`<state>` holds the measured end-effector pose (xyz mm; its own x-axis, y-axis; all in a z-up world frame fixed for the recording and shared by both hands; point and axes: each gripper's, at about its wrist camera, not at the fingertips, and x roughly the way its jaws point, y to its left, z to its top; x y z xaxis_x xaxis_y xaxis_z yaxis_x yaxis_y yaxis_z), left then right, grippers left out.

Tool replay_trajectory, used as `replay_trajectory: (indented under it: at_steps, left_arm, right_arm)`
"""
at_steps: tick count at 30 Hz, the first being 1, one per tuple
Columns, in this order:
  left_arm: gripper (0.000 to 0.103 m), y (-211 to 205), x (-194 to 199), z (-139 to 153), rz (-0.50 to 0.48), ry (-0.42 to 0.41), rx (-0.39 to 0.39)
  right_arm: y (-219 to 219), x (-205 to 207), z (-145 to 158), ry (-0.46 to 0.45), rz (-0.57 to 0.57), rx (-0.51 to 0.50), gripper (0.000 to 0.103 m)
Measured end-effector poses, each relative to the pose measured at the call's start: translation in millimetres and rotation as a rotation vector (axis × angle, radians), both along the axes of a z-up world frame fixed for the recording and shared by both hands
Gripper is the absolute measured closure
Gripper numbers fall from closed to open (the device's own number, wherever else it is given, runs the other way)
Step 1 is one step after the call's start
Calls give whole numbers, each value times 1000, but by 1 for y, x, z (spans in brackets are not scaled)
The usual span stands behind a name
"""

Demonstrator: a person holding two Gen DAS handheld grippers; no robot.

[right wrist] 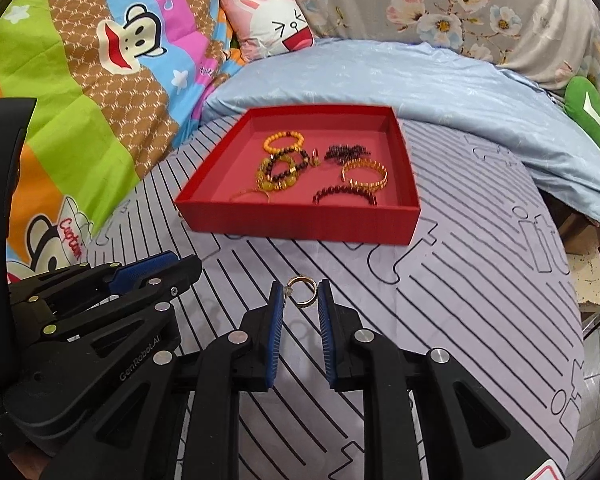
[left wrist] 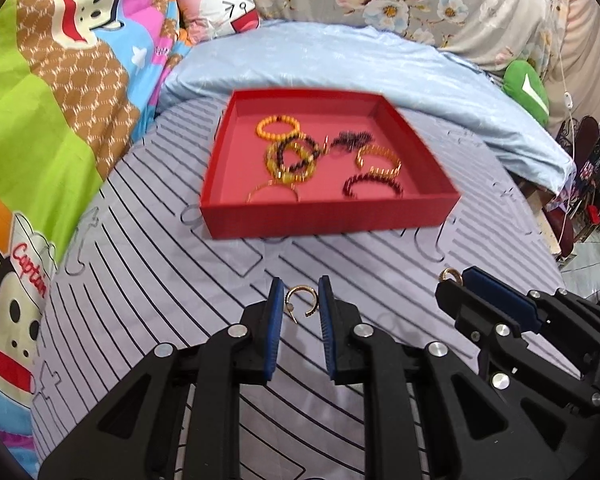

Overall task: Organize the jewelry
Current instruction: 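Carry both held gold rings over the red tray and lower them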

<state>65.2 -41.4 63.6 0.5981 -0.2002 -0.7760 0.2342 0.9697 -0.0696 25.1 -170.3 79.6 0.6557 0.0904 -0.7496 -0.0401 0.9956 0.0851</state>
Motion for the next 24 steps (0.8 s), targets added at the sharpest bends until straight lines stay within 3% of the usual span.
replay_trajectory:
  at_steps: [14, 24]
  left_arm:
    - [86, -3, 14, 61, -6, -122, -62]
    - [86, -21, 70, 78, -18, -176, -65]
  right_arm:
    - [-5, 17, 59, -127, 12, 2, 86]
    - [-21, 82, 67, -138, -1, 2, 86]
